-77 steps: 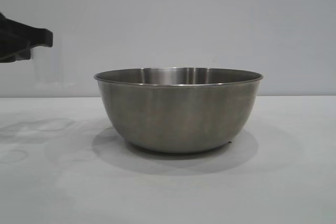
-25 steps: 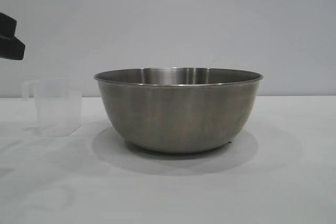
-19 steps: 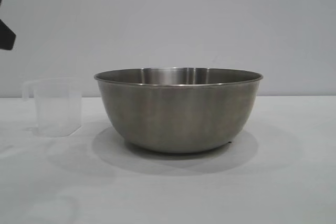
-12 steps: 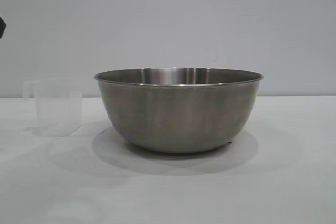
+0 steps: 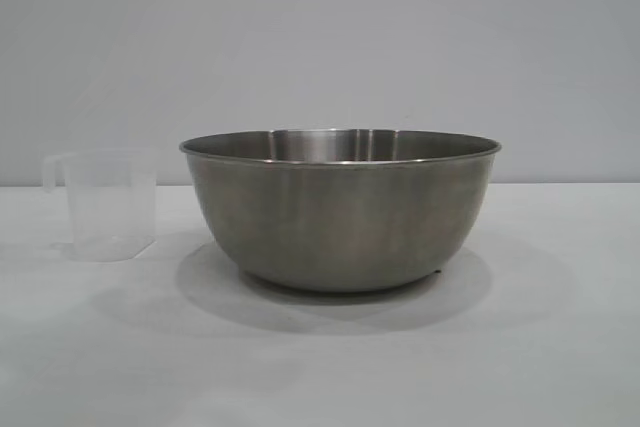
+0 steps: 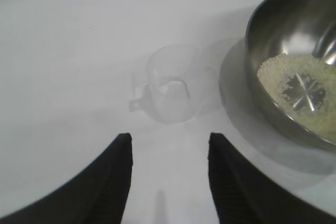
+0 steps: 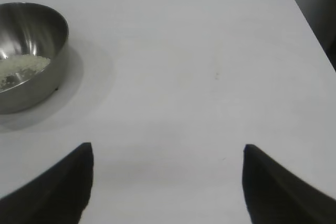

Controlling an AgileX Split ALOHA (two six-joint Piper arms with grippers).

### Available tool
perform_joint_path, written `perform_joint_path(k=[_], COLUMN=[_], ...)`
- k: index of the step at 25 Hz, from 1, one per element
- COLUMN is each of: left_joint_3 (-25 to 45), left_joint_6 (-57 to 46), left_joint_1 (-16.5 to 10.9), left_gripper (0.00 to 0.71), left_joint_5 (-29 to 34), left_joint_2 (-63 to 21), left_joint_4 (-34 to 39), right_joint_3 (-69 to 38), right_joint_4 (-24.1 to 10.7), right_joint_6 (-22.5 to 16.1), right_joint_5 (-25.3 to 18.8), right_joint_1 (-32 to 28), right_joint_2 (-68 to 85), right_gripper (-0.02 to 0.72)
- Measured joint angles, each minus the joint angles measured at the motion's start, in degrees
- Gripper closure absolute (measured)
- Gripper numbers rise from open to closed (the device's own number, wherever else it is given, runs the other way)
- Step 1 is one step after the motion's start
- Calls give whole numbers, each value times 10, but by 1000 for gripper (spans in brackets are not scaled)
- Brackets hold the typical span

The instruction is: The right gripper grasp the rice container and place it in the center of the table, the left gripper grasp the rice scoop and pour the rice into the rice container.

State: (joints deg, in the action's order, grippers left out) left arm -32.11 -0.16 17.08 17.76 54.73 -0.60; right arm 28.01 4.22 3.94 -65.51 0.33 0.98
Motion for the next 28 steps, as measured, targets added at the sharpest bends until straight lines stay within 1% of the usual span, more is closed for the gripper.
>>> perform_joint_path(k=[1,2,5,6,7,10,11,12,18,23,25,28], left_joint_3=[-13,-25,-55,-61,-66,-72,-72,-73,-75,-75,-69,-41], left_joint_6=[0,0,0,0,0,0,0,0,0,2,2,2], left_joint_1=[0,0,0,0,0,0,0,0,0,0,0,0], left_gripper=[420,354,247,226,236,236,196,211,211,211,211,211], left_joint_5=[27,53,114,131,149,205,226,245,356,437,461,480], left_joint_2=[-16,-31,-70,-80,-92,-129,-143,-159,-266,-336,-357,-391], left_joint_4=[3,7,12,12,13,7,3,1,0,1,1,2], right_joint_3=[0,0,0,0,0,0,0,0,0,0,0,0], right_joint_4=[0,0,0,0,0,0,0,0,0,0,0,0], right_joint_6=[0,0,0,0,0,0,0,0,0,0,0,0], right_joint_5=[0,0,0,0,0,0,0,0,0,0,0,0], right_joint_1=[0,0,0,0,0,0,0,0,0,0,0,0], right_joint_2=[0,0,0,0,0,0,0,0,0,0,0,0], right_gripper=[204,204,204,204,204,204,204,204,204,204,204,204])
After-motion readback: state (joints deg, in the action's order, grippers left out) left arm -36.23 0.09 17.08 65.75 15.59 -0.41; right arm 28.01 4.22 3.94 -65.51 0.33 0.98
